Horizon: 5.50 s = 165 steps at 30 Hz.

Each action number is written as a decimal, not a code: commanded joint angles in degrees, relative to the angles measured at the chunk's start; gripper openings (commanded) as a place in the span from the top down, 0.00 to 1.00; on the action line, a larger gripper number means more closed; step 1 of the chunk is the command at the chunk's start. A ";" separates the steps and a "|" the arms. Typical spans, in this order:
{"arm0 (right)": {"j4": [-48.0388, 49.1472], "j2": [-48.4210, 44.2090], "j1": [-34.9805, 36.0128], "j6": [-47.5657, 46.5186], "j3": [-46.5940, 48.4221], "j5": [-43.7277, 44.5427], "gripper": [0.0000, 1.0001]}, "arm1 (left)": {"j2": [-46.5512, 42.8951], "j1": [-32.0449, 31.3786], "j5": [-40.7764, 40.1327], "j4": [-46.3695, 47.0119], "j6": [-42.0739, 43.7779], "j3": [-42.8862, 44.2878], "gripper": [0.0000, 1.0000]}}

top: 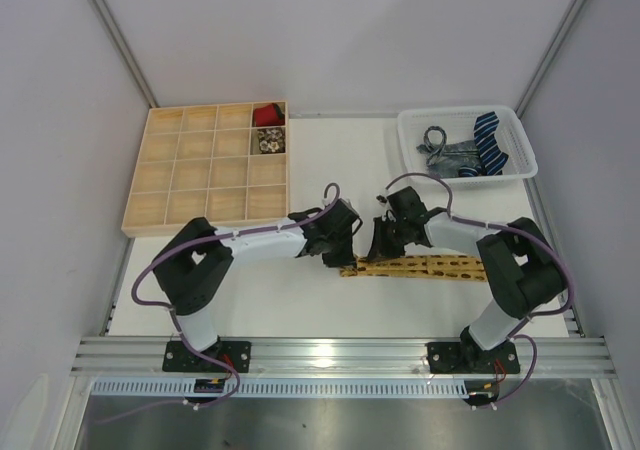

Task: Roll the ties
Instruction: Roll the tie

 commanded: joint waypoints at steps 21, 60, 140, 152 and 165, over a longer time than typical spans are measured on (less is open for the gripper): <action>3.08 -0.11 -2.14 1.05 -4.30 -1.05 1.00 | 8.35 -3.69 -2.66 -5.70 0.40 3.73 0.72; 0.18 0.24 -5.13 0.79 1.14 -26.72 1.00 | 1.93 -4.05 -1.42 8.10 3.04 -5.68 0.34; -4.04 8.93 -6.63 1.13 15.73 -13.62 0.97 | -6.59 -7.91 -2.66 8.71 6.29 -6.38 0.92; -4.66 17.73 -4.34 0.61 19.96 -6.95 0.98 | -1.15 -9.58 -5.99 6.87 5.06 -3.84 0.93; -3.52 16.59 -2.58 0.95 16.18 -6.06 0.99 | 3.60 -11.95 -24.79 -4.82 -1.18 1.17 0.99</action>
